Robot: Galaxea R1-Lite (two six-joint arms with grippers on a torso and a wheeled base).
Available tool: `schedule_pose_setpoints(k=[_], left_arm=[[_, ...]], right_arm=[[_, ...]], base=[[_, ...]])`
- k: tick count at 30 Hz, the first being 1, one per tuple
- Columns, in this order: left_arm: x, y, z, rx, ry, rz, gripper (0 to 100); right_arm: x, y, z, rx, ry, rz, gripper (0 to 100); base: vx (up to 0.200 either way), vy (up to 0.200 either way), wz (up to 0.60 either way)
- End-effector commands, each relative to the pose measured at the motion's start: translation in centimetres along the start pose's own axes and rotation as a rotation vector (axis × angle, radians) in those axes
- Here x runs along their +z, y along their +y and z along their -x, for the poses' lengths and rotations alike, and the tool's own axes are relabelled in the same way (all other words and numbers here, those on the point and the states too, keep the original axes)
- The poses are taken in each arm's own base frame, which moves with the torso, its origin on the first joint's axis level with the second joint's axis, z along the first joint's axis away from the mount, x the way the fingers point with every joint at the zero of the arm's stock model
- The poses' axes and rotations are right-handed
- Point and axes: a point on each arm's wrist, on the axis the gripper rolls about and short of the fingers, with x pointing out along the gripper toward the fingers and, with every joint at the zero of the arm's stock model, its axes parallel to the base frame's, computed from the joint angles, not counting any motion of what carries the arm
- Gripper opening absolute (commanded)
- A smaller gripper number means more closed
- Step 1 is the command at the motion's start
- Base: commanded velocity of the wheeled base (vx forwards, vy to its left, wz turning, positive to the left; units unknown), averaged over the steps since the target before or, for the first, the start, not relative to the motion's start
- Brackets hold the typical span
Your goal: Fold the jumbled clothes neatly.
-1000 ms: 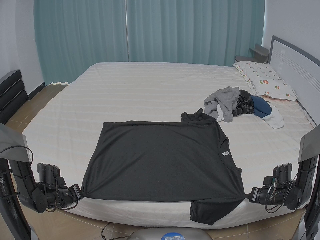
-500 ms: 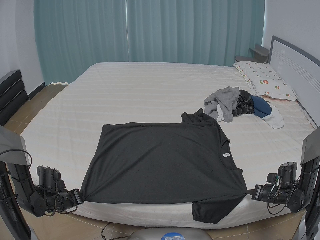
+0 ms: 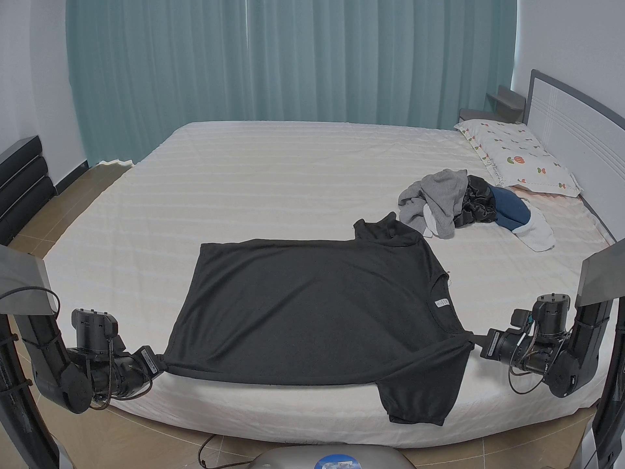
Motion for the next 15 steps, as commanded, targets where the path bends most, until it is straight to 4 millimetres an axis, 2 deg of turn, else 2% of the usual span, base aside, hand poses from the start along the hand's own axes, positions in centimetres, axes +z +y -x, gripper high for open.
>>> schedule_pose_setpoints(k=[1,4,5,11,15], left_arm=[[0.4,-0.3,-0.3,-0.012,-0.012,0.028,0],[0.3,-0.3,-0.4,-0.011,-0.008,0.028,0],[0.3,-0.3,-0.4,-0.011,-0.008,0.028,0],[0.3,-0.2,-0.4,-0.009,-0.003,0.029,0],[0.3,-0.2,-0.4,-0.010,-0.002,0.029,0]], right_arm=[[-0.4,-0.8,-2.4,-0.001,0.011,-0.001,0],[-0.6,-1.0,-2.9,0.001,0.015,-0.001,0],[-0.6,-1.0,-3.0,0.001,0.015,-0.001,100],[-0.4,-1.0,-2.5,0.002,0.003,-0.002,100],[0.0,-0.9,-0.5,0.042,0.016,-0.029,100]], base=[[0.000,0.000,0.00],[0.000,0.000,0.00],[0.000,0.000,0.00],[0.000,0.000,0.00],[0.000,0.000,0.00]])
